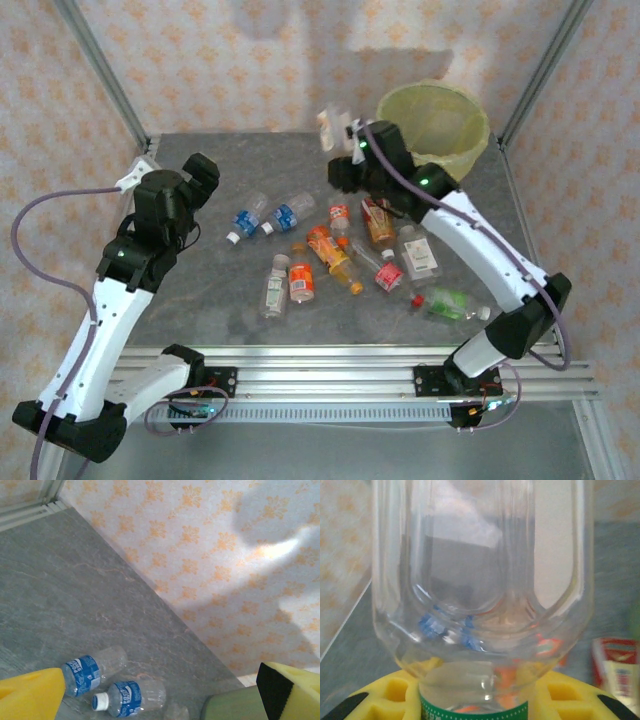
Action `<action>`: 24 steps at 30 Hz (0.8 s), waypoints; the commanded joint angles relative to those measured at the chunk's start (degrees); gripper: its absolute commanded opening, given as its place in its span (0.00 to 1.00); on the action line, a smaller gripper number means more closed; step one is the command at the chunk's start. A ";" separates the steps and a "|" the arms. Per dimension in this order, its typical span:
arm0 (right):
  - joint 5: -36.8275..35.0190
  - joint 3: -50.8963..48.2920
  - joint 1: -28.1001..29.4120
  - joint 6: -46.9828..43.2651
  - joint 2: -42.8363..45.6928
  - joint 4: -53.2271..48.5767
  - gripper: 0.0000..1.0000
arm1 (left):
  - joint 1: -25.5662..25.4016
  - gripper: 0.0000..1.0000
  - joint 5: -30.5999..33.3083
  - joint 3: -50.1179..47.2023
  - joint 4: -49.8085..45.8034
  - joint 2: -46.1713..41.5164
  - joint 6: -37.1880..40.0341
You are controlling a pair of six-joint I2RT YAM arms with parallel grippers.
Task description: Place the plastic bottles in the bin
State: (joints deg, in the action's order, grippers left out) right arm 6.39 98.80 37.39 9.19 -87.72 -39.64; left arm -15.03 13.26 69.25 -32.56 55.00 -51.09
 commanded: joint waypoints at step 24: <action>-1.08 43.43 -23.58 -7.23 -27.21 -23.67 0.02 | -0.42 1.00 1.13 -0.24 -5.92 4.63 3.63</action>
State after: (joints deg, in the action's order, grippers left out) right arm 3.16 137.21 15.18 2.68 -112.42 -57.52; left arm -15.03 13.78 69.19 -35.51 59.48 -48.90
